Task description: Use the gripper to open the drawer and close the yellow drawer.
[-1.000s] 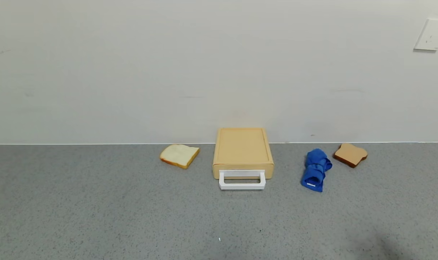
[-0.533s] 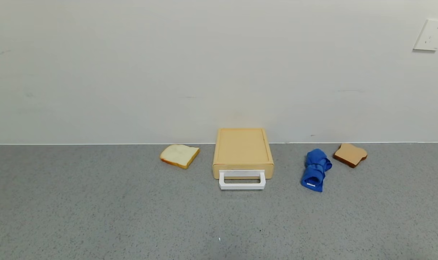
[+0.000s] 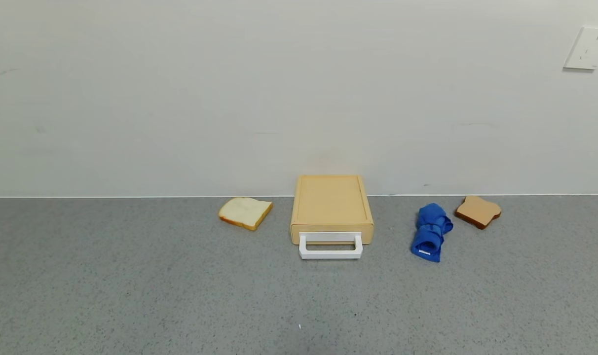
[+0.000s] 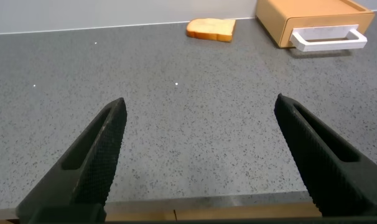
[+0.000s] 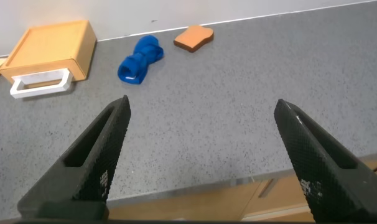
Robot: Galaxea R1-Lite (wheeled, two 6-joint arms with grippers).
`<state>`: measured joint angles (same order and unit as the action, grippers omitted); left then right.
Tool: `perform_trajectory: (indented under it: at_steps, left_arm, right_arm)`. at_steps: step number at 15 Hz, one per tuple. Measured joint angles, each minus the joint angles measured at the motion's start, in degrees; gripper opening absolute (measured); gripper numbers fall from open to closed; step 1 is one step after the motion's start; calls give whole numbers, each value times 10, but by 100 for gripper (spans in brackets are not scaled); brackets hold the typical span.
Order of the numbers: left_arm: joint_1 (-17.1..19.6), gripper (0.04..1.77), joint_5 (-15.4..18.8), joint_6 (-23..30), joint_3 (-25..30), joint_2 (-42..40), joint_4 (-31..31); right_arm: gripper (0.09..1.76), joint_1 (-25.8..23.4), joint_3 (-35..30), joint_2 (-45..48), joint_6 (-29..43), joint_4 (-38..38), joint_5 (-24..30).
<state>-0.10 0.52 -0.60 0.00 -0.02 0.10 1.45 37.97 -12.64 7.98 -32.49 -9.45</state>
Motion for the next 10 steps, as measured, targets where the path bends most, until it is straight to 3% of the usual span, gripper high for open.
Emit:
perform_trajectory:
  at_steps: [6, 10]
  left_arm:
    - [0, 172, 0, 0, 0, 0, 0]
    - [0, 172, 0, 0, 0, 0, 0]
  right_arm:
    - [170, -12, -84, 94, -1, 20, 29]
    - [170, -13, -194, 121, -14, 159, 28]
